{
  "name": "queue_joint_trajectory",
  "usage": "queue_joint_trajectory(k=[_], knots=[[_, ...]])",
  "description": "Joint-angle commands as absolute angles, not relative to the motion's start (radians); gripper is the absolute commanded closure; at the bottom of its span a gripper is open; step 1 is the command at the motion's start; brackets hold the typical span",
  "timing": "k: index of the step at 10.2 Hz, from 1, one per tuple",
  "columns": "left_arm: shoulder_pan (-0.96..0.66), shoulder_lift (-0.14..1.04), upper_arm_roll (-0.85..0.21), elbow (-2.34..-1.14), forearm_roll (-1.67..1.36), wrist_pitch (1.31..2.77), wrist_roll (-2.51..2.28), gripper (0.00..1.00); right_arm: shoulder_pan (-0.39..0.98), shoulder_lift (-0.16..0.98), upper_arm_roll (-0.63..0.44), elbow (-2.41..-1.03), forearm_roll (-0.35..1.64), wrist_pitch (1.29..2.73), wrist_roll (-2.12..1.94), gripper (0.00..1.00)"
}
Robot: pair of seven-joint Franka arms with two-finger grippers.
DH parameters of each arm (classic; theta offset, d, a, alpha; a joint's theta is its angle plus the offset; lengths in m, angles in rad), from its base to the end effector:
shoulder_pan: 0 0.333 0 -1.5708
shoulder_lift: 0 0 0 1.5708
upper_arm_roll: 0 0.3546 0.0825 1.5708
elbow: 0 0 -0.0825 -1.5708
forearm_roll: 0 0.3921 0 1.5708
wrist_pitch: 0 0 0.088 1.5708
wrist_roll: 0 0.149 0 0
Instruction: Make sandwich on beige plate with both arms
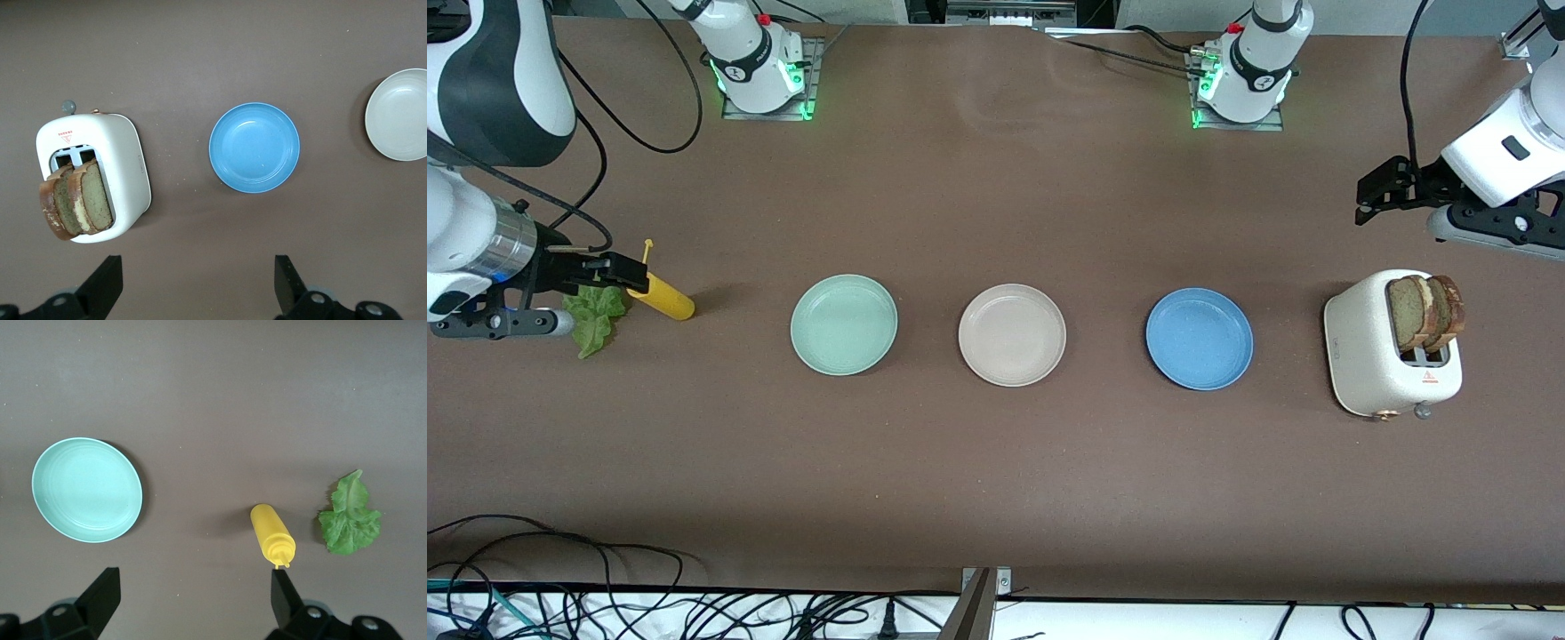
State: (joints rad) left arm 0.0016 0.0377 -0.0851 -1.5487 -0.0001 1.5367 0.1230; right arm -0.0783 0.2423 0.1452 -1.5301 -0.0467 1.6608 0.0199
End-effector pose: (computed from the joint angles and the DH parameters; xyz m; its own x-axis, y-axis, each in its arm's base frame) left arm 0.5677 -0.0466 0.6075 0.9775 -0.2050 -0.0488 -0.2048 -0.9788 0.0093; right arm 0.6359 0.0274 0.5033 0.9928 0.0504 -0.1086 0.0521 -0.9986 0.0132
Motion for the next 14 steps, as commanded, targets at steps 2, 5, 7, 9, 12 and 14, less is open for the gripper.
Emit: queue_joint_trajectory(k=[2, 5, 7, 9, 12, 14], knots=[[0.005, 0.038, -0.089, -1.531, 0.026, 1.519, 0.143, 0.0, -0.087, 0.232, 0.153, -1.531, -0.043, 1.646, -0.003, 0.0], [0.008, 0.038, -0.087, -1.531, 0.026, 1.519, 0.144, 0.0, -0.087, 0.233, 0.153, -1.529, -0.048, 1.649, -0.002, 0.0], [0.008, 0.038, -0.087, -1.531, 0.026, 1.519, 0.144, 0.0, -0.087, 0.232, 0.155, -1.529, -0.048, 1.648, 0.006, 0.0], [0.008, 0.038, -0.087, -1.529, 0.026, 1.519, 0.143, 0.0, -0.087, 0.232, 0.153, -1.529, -0.043, 1.647, -0.001, 0.0], [0.009, 0.038, -0.087, -1.531, 0.026, 1.519, 0.141, 0.0, -0.087, 0.236, 0.152, -1.529, -0.041, 1.652, 0.002, 0.0], [0.009, 0.038, -0.087, -1.531, 0.026, 1.519, 0.13, 0.0, -0.087, 0.236, 0.152, -1.529, -0.041, 1.654, 0.002, 0.0]])
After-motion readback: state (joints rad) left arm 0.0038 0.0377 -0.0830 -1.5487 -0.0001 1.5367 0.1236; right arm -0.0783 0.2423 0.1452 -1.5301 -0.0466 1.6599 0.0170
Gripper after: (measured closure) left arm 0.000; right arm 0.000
